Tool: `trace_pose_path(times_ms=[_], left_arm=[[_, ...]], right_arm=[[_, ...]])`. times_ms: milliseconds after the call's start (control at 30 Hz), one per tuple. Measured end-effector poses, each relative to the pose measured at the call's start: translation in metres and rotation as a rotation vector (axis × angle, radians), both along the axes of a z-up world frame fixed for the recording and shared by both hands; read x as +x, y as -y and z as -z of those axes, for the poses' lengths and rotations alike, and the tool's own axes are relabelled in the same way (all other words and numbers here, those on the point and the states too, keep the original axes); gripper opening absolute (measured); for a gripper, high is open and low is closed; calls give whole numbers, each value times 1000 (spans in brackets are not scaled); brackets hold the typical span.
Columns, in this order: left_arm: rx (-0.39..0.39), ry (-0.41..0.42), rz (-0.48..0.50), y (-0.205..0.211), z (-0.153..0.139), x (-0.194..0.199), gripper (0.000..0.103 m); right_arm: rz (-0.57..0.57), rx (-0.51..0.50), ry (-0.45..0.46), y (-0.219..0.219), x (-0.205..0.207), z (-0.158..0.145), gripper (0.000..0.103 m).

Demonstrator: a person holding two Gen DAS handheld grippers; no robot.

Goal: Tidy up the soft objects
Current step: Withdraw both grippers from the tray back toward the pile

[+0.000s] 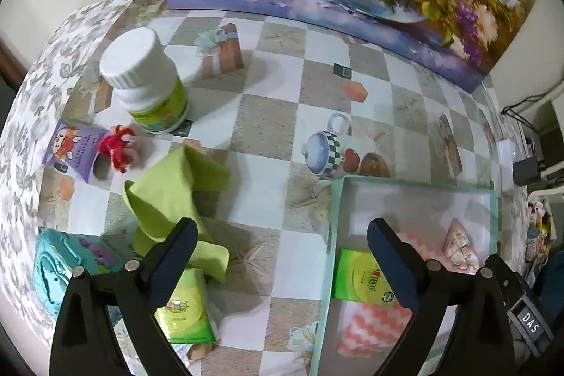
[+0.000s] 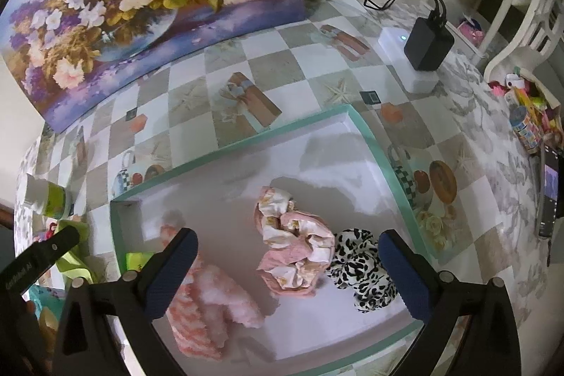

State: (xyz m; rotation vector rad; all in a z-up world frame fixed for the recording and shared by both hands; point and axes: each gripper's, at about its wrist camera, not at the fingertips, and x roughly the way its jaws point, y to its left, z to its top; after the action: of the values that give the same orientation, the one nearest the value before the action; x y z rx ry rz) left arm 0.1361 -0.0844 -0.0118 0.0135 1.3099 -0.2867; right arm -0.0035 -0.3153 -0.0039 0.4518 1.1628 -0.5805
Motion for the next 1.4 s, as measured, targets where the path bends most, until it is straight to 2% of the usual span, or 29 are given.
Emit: trace_pose_path(times_ms=[167,467,600,800,900,1167,1333,1400], left_arm=[[-31,39,-20,-16,-19,7,97],[-1,136,-83,-66,-51,26,97],[37,157,-127,-94,-55,32,97],[97,179,-243,-146,-57,41,97],[105,176,-285,-168,-55,42,97],[91,146,-373,-213,-46,41,97],[65,89,-331,-225,-24,46,97],[82,63,-326,-232,-14,52,97]], right_arm=[[-3,-14,13,-1,-1,-7,103],[5,-45,21,-11,2,-17,103],[-100,-35,56,-46,18,-25,103],[-252,-57,64,-104,41,-30,103],[-331,-53,64,-131,48,-27,103],[-422,3,105,-170,63,-20,103],[-482,52,124,-191,76,-8,103],[-500,65,123,-197,80,-3,103]])
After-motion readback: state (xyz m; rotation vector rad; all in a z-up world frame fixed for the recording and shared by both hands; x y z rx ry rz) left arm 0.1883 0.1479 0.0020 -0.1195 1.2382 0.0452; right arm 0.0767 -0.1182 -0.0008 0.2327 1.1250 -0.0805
